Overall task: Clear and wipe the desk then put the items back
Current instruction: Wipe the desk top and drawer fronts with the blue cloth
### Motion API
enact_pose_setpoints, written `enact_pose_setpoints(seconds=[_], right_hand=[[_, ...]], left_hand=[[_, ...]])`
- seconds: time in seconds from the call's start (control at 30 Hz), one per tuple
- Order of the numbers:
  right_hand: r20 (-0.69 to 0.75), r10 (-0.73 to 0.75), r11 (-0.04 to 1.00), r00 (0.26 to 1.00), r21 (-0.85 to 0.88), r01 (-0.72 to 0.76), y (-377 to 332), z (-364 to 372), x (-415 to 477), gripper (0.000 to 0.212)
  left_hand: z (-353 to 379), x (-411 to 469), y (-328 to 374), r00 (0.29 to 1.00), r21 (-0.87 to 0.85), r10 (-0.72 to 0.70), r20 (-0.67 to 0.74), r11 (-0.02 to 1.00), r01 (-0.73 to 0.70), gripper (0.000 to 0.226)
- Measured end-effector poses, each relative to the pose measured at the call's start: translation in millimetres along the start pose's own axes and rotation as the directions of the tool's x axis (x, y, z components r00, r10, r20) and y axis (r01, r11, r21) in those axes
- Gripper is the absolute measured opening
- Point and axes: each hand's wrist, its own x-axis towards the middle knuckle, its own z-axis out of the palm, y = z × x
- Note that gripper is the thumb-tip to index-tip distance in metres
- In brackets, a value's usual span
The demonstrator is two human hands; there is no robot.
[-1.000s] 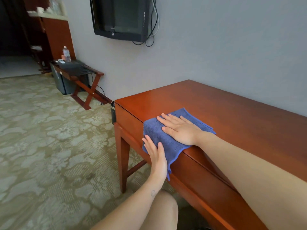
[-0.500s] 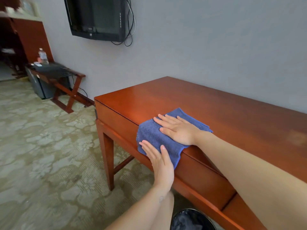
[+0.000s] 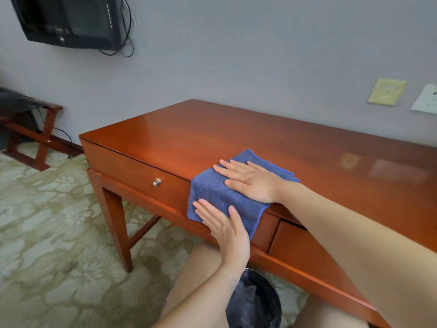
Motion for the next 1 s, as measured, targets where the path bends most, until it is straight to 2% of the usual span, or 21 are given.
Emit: enact_pose_setpoints(seconds=[0.27, 0.47, 0.7, 0.9, 1.0], right_hand=[[-0.028, 0.107, 0.994, 0.994, 0.009, -0.107, 21, 4, -79, 0.048], [-0.048, 0.196, 0.981, 0.98, 0.02, -0.195, 34, 7, -137, 0.049], [-0.079, 0.229, 0.973, 0.97, 0.031, -0.227, 33, 12, -170, 0.071], [-0.092, 0.233, 0.972, 0.968, -0.012, -0.235, 33, 14, -175, 0.064], [-0.098, 0.251, 0.967, 0.963, -0.013, -0.254, 35, 14, -179, 0.064]], left_hand=[[31, -59, 10, 0.993, 0.033, 0.021, 0.113, 0.999, -0.025, 0.086], [47, -97, 10, 0.968, 0.07, 0.109, 0.225, 0.989, -0.128, 0.092], [55, -99, 7, 0.977, 0.074, 0.103, 0.186, 0.99, -0.118, 0.081], [54, -101, 9, 0.975, 0.075, 0.12, 0.19, 0.988, -0.136, 0.081], [50, -97, 9, 0.945, 0.11, 0.244, 0.219, 0.956, -0.273, 0.081]])
